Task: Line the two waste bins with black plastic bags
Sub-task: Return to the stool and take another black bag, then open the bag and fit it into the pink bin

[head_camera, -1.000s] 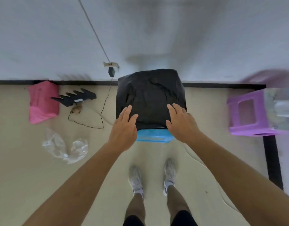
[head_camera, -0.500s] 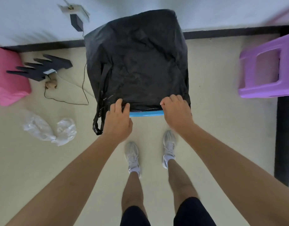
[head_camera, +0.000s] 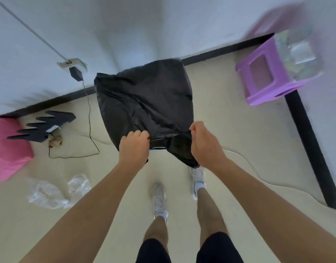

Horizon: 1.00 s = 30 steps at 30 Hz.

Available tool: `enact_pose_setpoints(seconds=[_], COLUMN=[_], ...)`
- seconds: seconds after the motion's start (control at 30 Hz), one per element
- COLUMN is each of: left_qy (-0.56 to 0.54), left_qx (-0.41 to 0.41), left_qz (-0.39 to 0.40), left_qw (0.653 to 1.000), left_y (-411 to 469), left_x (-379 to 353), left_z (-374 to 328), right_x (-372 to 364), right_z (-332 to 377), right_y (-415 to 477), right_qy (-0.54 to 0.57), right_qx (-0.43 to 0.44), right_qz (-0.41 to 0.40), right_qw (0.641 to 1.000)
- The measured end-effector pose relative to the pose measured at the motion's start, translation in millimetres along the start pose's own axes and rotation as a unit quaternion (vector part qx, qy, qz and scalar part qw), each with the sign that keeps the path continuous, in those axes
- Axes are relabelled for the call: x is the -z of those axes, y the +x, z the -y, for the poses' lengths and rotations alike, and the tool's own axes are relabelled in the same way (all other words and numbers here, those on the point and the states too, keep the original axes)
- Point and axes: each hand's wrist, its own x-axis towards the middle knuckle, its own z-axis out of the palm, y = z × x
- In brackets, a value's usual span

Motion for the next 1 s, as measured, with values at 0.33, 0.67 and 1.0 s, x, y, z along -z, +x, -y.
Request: enact_pose_setpoints(seconds=[0.33,0.67,1.0], left_qy=[-0.126,-0.104,-0.073], left_qx=[-0.194,-0.493,-0.765], left_qz=[-0.119,-0.13,-0.065], left_qw=[0.965,0.854,0.636], left_y=[-70,-244,-653], left_x=[193,257,129], left_z=[-148,-422,-672], right_x=[179,282,214], right_z=[37,-32,-83], right_y=[-203,-502,-955], right_qy=[-0.114,-0.095,-0.09], right_qx=[-0.054,-0.319,-0.472], right_qz=[-0.123,-0.33,-0.401], right_qw=[0.984,0.884,0.78])
